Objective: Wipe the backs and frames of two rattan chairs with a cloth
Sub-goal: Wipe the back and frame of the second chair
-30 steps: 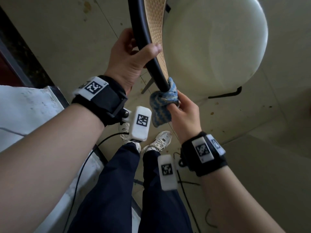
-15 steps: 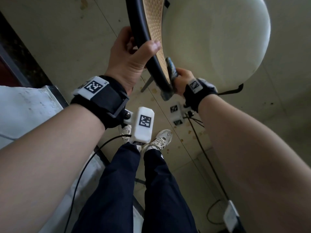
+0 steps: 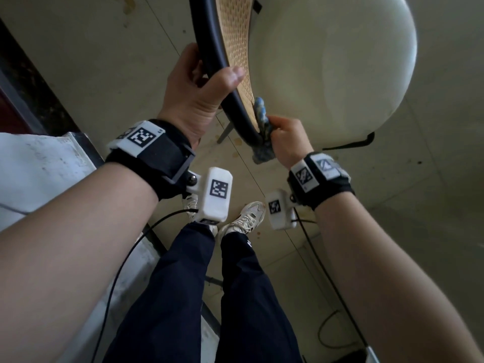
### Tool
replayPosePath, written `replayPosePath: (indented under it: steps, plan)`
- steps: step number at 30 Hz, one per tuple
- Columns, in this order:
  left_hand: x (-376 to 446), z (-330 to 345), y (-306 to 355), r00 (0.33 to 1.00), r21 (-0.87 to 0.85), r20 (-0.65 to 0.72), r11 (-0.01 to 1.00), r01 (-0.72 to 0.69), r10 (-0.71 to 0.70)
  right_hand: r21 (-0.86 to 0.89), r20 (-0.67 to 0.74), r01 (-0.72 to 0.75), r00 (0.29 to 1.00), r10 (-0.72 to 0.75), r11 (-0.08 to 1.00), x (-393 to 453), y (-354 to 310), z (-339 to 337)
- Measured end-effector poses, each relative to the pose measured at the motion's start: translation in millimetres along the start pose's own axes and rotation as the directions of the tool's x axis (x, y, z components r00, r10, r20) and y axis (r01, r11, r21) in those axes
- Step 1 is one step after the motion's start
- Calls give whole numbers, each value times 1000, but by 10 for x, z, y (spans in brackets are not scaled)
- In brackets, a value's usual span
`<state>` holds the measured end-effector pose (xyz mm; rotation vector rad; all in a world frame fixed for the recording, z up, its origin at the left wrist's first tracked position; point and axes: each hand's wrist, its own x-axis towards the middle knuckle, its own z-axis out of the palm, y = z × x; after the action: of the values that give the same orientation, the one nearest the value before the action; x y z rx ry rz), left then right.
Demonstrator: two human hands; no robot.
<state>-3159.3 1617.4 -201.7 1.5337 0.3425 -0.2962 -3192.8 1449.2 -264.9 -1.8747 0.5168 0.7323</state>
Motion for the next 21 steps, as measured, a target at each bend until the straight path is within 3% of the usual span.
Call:
replayPosePath:
  steps: [4,7,10,13,15,19,21]
  plan:
    - [16,-6,-72,1000,-19,-23,1000,-16,15,-257,-31,146,987,-159,955,-403,-129,3]
    - [22,-4,-76,999,-43,-19,999,-30,29,-446,-35,257,952,-304,857,-655,-291,36]
    - [20,-11,-31,999,-73,-12,997,-34,33,-506,-62,286,929,-364,814,-823,-450,54]
    - [15,-3,-5,1000,-65,-5,998,-20,20,-377,-134,417,859,-495,827,-997,-508,55]
    - [31,-6,2,1000,-28,0,999,-22,22,-255,-210,435,847,-489,863,-1032,-503,48]
    - [42,-28,46,1000,23,-3,1000,2,-2,118,-279,249,937,-209,961,-878,-470,-90]
    - [68,-118,68,999,73,39,997,28,-30,193,-259,194,956,-141,962,-778,-472,-155]
